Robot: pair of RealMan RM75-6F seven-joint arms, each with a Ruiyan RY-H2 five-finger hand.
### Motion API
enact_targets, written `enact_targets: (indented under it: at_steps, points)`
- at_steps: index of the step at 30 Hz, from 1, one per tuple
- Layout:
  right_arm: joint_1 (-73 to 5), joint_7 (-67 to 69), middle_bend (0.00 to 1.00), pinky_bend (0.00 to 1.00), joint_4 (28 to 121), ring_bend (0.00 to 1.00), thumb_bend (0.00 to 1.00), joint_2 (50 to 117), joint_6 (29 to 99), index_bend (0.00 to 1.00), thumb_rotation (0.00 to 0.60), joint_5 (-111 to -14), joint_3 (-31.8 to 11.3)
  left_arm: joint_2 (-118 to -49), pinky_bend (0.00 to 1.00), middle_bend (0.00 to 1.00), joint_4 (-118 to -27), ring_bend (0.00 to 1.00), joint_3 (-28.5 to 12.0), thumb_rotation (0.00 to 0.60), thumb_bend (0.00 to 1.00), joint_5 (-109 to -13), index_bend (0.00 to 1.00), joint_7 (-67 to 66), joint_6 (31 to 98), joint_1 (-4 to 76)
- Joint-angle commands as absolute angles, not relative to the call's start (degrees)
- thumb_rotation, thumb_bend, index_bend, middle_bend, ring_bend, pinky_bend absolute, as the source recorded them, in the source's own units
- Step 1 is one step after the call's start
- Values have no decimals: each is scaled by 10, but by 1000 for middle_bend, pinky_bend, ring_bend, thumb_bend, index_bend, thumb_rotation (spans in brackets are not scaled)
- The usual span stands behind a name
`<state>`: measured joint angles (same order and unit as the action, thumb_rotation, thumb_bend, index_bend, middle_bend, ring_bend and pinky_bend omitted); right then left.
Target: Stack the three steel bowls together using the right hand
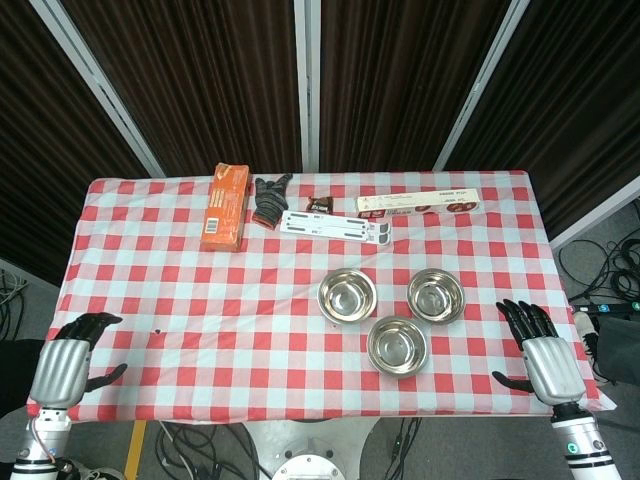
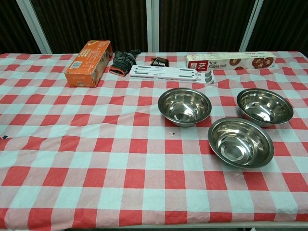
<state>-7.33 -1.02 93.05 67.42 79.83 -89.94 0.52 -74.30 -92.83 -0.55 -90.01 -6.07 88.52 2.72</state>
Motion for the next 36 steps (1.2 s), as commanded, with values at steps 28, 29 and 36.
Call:
enact_targets:
  at_steps: [28, 29, 36]
  points:
    - [-104, -126, 143, 122, 983, 17, 0, 682, 752, 47, 600, -912, 8, -742, 341, 384, -917, 264, -8, 600, 125, -901, 342, -42, 886, 30]
    - [-107, -129, 152, 130, 982, 28, 0, 683, 748, 55, 600, -911, 7, -742, 341, 384, -918, 264, -8, 600, 125, -901, 343, -42, 886, 30]
    - [-134, -160, 275, 418, 984, 330, 19, 682, 696, 226, 600, -925, 22, -743, 342, 384, -918, 264, -8, 600, 125, -899, 343, -42, 886, 31]
